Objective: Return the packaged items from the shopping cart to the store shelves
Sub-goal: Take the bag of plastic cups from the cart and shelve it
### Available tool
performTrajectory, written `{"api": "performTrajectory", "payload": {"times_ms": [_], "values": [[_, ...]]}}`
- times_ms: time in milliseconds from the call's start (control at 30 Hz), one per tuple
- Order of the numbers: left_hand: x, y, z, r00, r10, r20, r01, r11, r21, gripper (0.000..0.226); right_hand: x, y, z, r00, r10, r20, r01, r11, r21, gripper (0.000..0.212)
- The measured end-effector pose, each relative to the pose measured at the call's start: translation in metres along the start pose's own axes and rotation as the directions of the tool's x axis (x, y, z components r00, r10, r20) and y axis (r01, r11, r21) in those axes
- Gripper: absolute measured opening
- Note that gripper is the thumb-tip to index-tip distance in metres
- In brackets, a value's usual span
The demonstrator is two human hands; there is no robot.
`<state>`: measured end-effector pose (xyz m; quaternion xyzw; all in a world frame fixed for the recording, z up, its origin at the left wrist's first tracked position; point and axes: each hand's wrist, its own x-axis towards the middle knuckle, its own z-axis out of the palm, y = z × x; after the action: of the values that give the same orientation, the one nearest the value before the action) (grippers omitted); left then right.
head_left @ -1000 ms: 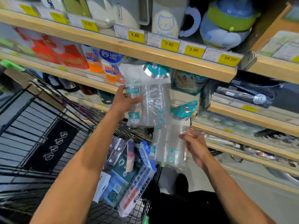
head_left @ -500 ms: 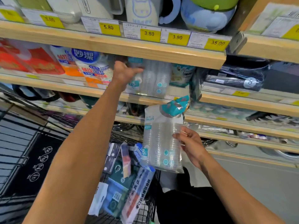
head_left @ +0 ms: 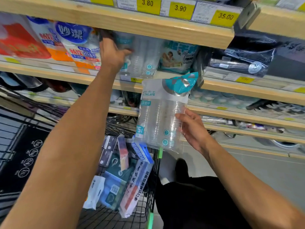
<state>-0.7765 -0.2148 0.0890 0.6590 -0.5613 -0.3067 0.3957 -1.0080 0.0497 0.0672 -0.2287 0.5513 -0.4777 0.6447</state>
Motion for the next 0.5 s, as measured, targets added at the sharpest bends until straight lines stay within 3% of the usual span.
{"api": "performTrajectory", "payload": {"times_ms": [100,200,267,400,500], "values": [[-0.013,0.004,-0.004,0.997,0.018,-0.081,-0.015,0.999,0.041,0.09,0.0,-0.003,0.003,1.0,-0.004,0.029,0.003,0.999,0.037,0.064],[-0.025,0.013,-0.001,0.998,0.037,0.045,-0.049,0.955,0.293,0.079,-0.001,-0.002,0.002,0.999,0.002,0.046,-0.004,0.999,0.04,0.063],[-0.03,0.012,0.001,0.998,0.039,0.058,-0.059,0.905,0.42,0.073,-0.001,0.0,0.0,0.999,0.007,0.04,-0.008,0.999,0.038,0.053],[-0.043,0.007,0.002,0.999,0.0,-0.044,0.017,0.919,0.393,0.064,0.0,-0.001,-0.006,1.0,0.009,0.024,-0.01,0.999,0.043,0.041],[-0.055,-0.001,-0.002,0.991,0.008,-0.133,0.05,0.905,0.423,0.064,0.003,-0.005,-0.008,1.0,0.009,-0.009,-0.008,0.994,0.107,0.065]]}}
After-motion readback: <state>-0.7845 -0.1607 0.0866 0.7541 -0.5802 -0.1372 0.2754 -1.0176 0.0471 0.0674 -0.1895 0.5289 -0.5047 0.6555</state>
